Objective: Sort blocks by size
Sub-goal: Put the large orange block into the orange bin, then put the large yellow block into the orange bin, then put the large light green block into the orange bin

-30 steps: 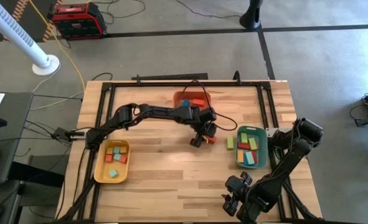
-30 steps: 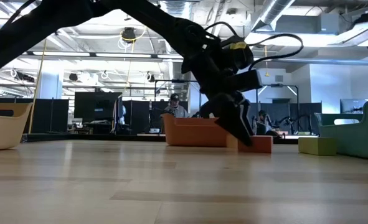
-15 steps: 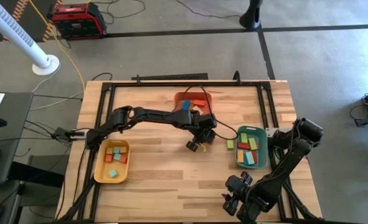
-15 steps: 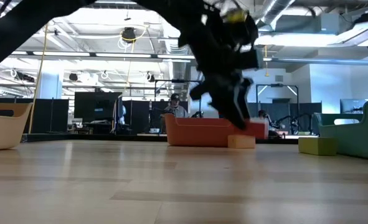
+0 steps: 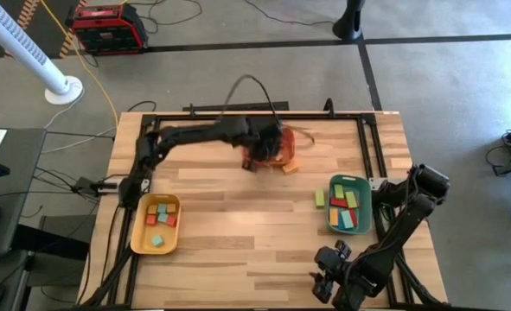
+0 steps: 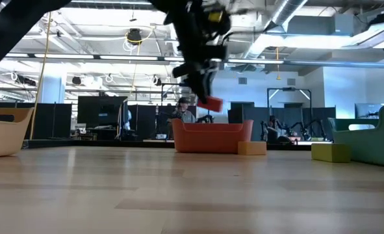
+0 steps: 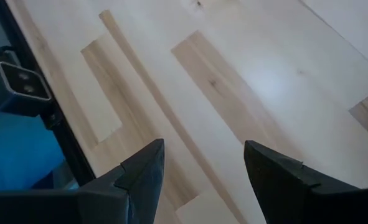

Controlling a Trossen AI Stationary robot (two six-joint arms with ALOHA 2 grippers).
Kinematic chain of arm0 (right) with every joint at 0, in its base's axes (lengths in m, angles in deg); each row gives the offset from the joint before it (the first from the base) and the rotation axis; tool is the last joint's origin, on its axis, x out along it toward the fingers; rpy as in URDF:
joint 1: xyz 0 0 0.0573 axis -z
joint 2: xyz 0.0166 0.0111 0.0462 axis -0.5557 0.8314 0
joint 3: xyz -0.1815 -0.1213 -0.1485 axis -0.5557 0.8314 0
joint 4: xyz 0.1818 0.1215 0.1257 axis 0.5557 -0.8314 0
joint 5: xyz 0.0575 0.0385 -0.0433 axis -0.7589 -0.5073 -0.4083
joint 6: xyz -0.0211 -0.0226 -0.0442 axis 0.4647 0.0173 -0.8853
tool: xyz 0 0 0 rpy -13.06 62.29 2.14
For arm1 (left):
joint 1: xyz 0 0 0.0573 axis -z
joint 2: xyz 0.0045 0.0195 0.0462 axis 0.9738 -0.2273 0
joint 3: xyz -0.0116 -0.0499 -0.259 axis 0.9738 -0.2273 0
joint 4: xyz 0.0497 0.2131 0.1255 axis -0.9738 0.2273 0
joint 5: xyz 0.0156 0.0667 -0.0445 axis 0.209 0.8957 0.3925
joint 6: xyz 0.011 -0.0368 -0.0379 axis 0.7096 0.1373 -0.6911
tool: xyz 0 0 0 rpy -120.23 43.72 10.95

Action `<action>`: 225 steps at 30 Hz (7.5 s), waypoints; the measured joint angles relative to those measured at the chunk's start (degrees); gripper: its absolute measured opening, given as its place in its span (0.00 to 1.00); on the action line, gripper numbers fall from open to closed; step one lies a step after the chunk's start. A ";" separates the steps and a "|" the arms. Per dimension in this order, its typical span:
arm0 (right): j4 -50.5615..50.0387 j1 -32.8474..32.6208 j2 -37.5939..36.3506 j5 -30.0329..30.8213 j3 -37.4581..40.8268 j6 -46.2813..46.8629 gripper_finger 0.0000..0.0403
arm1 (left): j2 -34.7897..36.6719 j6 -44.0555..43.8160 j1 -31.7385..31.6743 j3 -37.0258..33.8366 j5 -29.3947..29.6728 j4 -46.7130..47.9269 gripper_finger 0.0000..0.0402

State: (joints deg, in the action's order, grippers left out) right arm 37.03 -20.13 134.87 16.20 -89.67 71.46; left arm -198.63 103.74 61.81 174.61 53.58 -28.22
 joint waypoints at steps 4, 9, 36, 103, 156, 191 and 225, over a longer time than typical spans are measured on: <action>0.31 -0.62 0.00 0.96 0.00 0.02 0.62 | 0.25 -2.97 -6.87 -0.30 -2.30 2.77 0.31; 0.29 -0.94 0.00 1.30 0.00 0.02 0.62 | 0.23 -3.44 -14.14 -4.09 -14.21 1.90 0.31; -0.41 -0.92 0.00 2.81 0.00 -0.44 0.62 | 0.21 -1.52 -19.17 -11.93 -11.35 -0.34 0.49; 4.03 -0.92 -0.04 4.26 1.95 0.13 0.62 | -13.61 -19.88 4.11 -1.92 -4.81 -28.76 0.49; 6.57 -0.33 -0.02 4.23 1.95 -0.28 0.62 | -15.46 -17.44 3.88 0.84 -10.47 -24.21 0.31; 5.65 -0.94 0.00 4.30 1.99 -3.93 0.62 | 4.48 -18.41 -7.75 13.97 -0.91 23.79 0.31; 6.09 -0.10 0.00 5.87 1.99 -5.00 0.62 | 12.77 -16.45 -15.51 -28.76 -14.60 -14.72 0.51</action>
State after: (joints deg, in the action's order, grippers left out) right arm 43.12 -20.23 134.87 22.06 -87.68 66.46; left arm -185.86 87.29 46.30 145.85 38.98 -42.95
